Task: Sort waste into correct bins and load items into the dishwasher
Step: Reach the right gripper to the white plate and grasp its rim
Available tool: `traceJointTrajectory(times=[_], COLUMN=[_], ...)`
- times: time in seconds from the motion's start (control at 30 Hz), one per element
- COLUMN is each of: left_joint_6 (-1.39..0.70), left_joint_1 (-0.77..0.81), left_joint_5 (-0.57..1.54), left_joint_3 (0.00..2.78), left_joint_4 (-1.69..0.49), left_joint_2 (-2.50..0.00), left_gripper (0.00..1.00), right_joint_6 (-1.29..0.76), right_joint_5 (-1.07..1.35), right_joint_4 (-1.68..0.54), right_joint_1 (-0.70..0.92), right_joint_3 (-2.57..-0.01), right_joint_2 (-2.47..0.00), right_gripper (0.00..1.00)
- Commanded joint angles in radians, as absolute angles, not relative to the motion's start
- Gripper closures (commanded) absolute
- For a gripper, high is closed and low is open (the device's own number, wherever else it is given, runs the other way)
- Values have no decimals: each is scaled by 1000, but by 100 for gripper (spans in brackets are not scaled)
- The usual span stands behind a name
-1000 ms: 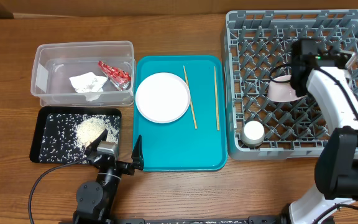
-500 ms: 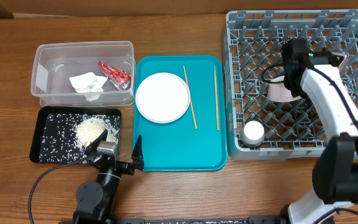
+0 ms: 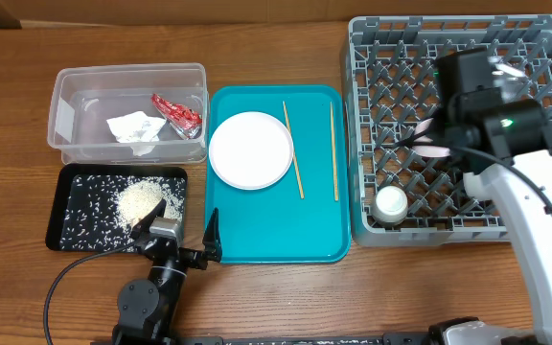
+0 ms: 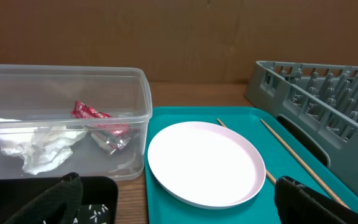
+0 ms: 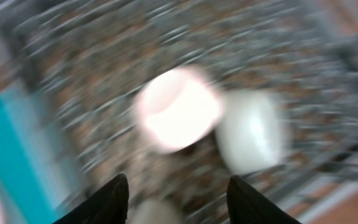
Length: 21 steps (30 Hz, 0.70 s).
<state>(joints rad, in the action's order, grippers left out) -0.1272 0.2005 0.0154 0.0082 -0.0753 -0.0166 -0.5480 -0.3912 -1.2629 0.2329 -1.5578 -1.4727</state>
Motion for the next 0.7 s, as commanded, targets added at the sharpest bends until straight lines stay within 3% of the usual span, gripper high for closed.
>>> traceJointTrajectory(times=[0.0,0.23,0.43,0.6,0.63,0.67], left_joint_6=[-127,-127,-127,-127,-127,-127], left_joint_1=[196,196,196,196,196,196], left_joint_5=[23,23,23,23,23,23], left_joint_3=[5,5,5,5,5,5], left_joint_4=[-77,-77,-77,-77,-77,-77], left_joint_2=[-6,-6,-6,-6,-6,-6], left_gripper=[0,0,0,0,0,0], right_joint_6=[-437,-493,-595,-669,-693,-724], right_joint_5=[97,35,-43,189,218,231], right_joint_4=[-1181,-977,-746,-708,-713,-717], right_joint_1=[363,594,615,619,623,629], right_joint_3=[-1546,-1435,-1423,-1423,-1423,-1423], right_joint_2=[-1493,-1638,-1853,-1975,-1991,-2006], right_gripper=[48,48,53,69,69,62])
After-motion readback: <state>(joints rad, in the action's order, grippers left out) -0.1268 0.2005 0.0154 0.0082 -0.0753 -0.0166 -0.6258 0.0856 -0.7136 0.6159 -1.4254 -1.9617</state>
